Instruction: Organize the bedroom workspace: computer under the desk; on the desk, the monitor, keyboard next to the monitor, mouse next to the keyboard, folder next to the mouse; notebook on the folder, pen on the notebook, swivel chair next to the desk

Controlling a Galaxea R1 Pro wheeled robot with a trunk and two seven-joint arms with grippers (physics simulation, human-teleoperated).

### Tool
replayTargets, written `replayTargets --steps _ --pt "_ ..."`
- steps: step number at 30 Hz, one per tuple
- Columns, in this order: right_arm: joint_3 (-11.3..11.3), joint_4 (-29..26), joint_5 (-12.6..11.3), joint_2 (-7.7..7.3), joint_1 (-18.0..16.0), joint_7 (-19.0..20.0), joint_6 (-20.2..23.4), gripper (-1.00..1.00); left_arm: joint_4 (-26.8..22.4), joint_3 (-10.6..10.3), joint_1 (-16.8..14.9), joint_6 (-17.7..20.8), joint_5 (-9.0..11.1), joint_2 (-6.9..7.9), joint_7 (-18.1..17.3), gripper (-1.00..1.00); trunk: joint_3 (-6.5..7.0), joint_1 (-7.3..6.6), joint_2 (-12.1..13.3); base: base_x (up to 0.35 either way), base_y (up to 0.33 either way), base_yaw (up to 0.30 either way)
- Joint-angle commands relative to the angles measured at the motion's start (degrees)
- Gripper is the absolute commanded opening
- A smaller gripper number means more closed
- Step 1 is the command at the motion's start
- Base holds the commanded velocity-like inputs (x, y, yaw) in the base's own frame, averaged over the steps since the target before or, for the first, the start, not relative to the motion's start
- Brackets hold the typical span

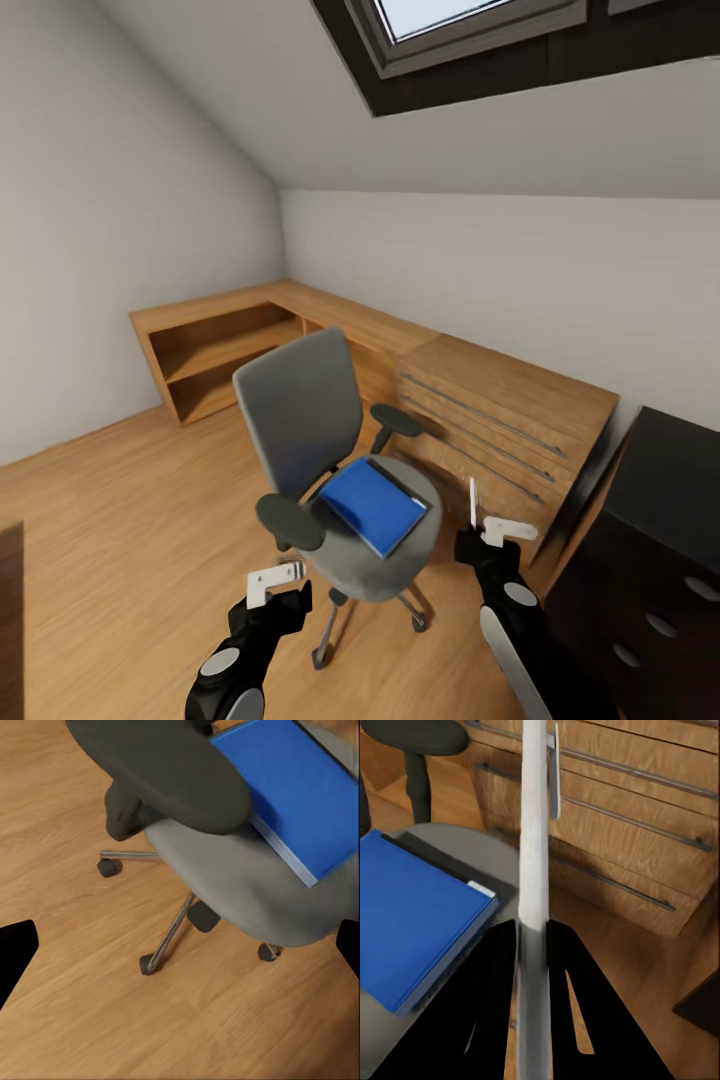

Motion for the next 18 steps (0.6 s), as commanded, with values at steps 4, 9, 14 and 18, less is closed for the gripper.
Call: replayTargets --steps 4,9,14,18 --pt "-0.07 -0.07 -0.49 -0.11 -0.06 -0.3 0.14 -1.0 -0.04 -0.4 -0.08 0.12 0.4 0.05 0.52 1.0 -0.06 0.02 -0.03 0.215 -0.205 -0.261" --pt "-0.22 -0.07 -0.49 -0.11 -0.06 -0.3 0.14 -1.0 0.16 -3.1 -0.08 -0.03 0.15 0.13 0.6 1.0 -0.06 0.02 -0.03 0.226 -0.215 -0.261" --pt "-0.24 -0.07 -0.45 -0.11 -0.06 -0.3 0.14 -1.0 0.17 -3.79 -0.07 -0.08 0.13 0.14 0.61 1.0 -0.06 0.02 -0.03 0.203 -0.196 -0.261" --pt "-0.24 0.0 -0.42 -0.11 -0.06 -0.3 0.14 -1.0 0.17 -4.96 -0.08 -0.11 0.1 0.14 0.67 1.0 0.12 -0.2 0.37 0.034 -0.035 -0.21"
